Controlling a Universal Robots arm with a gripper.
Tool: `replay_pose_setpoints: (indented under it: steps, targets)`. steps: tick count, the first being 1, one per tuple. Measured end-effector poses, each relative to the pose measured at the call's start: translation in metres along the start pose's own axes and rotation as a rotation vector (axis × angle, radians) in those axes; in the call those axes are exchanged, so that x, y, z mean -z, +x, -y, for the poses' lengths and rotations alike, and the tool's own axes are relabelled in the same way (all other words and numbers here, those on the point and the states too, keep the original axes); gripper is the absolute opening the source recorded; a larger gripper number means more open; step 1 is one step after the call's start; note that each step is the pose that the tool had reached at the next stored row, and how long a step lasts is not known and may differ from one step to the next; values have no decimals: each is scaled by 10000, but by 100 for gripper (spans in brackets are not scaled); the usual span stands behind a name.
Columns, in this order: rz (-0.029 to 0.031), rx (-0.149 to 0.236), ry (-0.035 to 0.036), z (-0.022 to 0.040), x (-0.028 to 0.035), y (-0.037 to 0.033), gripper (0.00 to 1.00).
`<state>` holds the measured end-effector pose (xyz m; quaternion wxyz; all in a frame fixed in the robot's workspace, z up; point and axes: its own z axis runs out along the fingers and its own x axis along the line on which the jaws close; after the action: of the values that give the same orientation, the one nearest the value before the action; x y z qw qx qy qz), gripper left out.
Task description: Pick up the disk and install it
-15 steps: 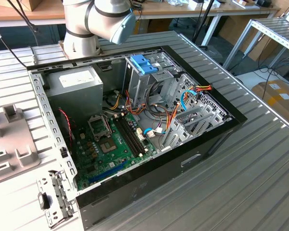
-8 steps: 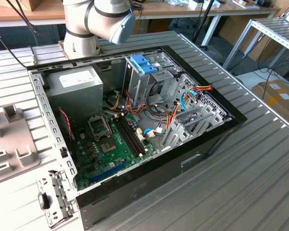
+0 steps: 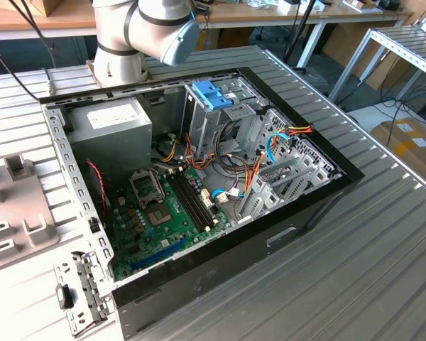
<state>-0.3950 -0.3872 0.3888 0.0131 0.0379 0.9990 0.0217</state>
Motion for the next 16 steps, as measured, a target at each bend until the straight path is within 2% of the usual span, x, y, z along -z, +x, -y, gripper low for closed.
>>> replay_pose_setpoints:
  steps: [8,16]
  targets:
    - [-1,0,1,-66,-19,61,11]
    - [0,0,0,-104,-45,107,11]
